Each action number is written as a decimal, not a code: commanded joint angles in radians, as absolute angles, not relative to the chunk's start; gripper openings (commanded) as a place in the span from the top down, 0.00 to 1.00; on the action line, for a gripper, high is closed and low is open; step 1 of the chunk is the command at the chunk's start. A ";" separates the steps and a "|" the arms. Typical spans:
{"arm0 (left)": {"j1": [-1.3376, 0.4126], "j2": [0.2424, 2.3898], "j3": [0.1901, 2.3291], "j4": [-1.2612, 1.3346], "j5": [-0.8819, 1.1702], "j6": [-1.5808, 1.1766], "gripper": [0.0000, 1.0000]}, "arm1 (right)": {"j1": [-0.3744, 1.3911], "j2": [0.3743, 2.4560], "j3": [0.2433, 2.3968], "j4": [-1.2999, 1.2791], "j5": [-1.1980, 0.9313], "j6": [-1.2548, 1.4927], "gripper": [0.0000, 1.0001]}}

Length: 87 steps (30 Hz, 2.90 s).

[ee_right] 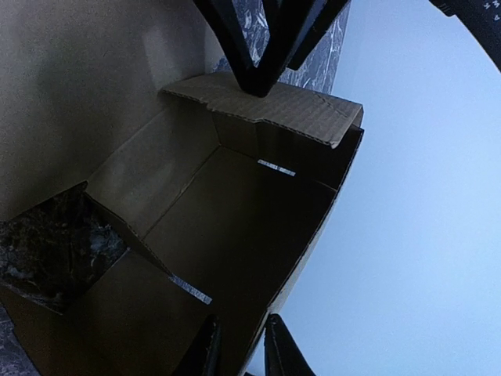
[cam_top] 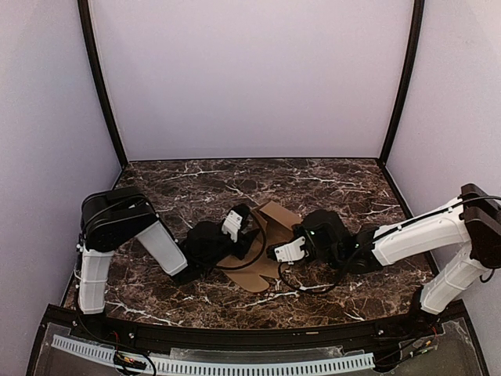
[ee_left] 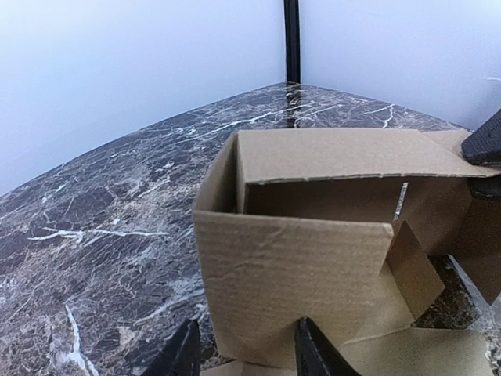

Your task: Fold the paper box

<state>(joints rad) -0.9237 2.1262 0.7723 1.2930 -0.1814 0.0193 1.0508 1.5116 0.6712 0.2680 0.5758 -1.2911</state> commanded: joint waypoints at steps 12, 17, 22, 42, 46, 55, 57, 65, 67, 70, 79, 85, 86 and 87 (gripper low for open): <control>-0.910 2.155 0.791 1.328 -0.258 0.073 0.57 | 1.060 1.573 0.722 0.221 0.557 -1.259 0.80; -0.852 2.142 0.829 1.238 -0.124 0.072 0.45 | 1.060 1.577 0.718 0.221 0.554 -1.259 0.80; -0.790 2.143 0.878 1.158 0.052 0.071 0.40 | 1.059 1.578 0.717 0.222 0.544 -1.257 0.81; -0.756 2.234 1.156 0.904 0.453 0.033 0.64 | 1.057 1.594 0.727 0.224 0.532 -1.267 0.82; -0.755 2.249 1.174 0.902 0.443 0.012 0.68 | 1.058 1.594 0.724 0.223 0.531 -1.270 0.83; -0.756 2.291 1.216 0.934 0.404 -0.065 0.62 | 1.057 1.567 0.718 0.192 0.485 -1.281 0.85; -0.756 2.292 1.212 0.949 0.399 -0.076 0.56 | 1.057 1.559 0.715 0.185 0.480 -1.285 0.85; -0.754 2.258 1.177 0.947 0.413 -0.064 0.53 | 1.058 1.513 0.710 0.170 0.437 -1.317 0.88; -0.755 2.233 1.151 0.943 0.409 -0.054 0.53 | 1.059 1.511 0.715 0.171 0.428 -1.322 0.89; -0.755 2.192 1.121 0.907 0.402 -0.021 0.54 | 1.058 1.514 0.725 0.174 0.417 -1.324 0.96; -0.754 2.094 0.930 1.030 0.374 -0.106 0.55 | 1.064 1.517 0.708 0.253 0.399 -1.375 1.00; -0.755 1.928 0.779 1.031 0.328 -0.078 0.54 | 1.085 1.523 0.778 0.233 0.409 -1.376 1.00; -0.755 1.900 0.759 1.018 0.319 -0.076 0.53 | 1.089 1.522 0.785 0.232 0.406 -1.379 1.00; -0.754 1.843 0.715 1.009 0.298 -0.070 0.53 | 1.092 1.519 0.787 0.230 0.395 -1.385 1.00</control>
